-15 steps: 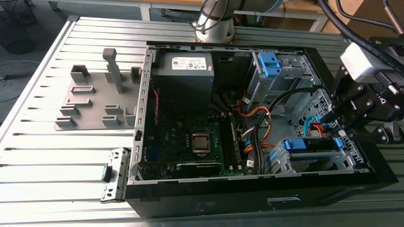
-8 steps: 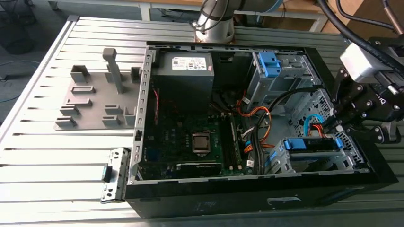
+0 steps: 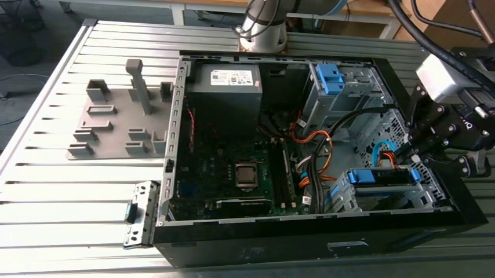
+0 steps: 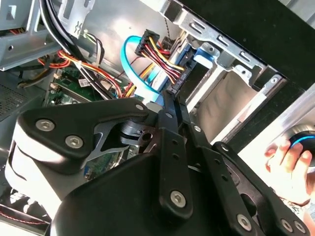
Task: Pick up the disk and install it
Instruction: 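Insert the second disk wire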
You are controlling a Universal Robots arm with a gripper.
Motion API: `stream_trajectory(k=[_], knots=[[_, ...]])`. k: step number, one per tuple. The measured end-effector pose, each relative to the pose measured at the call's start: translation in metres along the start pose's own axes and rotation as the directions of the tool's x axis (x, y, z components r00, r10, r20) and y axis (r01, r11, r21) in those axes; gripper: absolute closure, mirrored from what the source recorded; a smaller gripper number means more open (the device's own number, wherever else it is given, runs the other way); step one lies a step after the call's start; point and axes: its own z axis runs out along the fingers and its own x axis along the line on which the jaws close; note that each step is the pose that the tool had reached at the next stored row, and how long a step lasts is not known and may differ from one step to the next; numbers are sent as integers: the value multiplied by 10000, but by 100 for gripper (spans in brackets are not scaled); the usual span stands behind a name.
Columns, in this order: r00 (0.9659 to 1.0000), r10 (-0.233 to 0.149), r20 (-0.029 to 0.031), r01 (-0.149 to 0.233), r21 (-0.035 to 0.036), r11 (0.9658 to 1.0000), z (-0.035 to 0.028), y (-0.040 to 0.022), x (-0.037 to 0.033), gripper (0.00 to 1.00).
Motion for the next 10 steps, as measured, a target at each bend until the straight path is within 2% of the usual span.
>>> stream_trajectory(k=[4,8,10], knots=[[10000,-1,12,1,0,10000,46,10,50,84],[10000,-2,28,2,1,10000,104,19,66,84],[10000,-4,78,4,2,10000,122,18,68,84]])
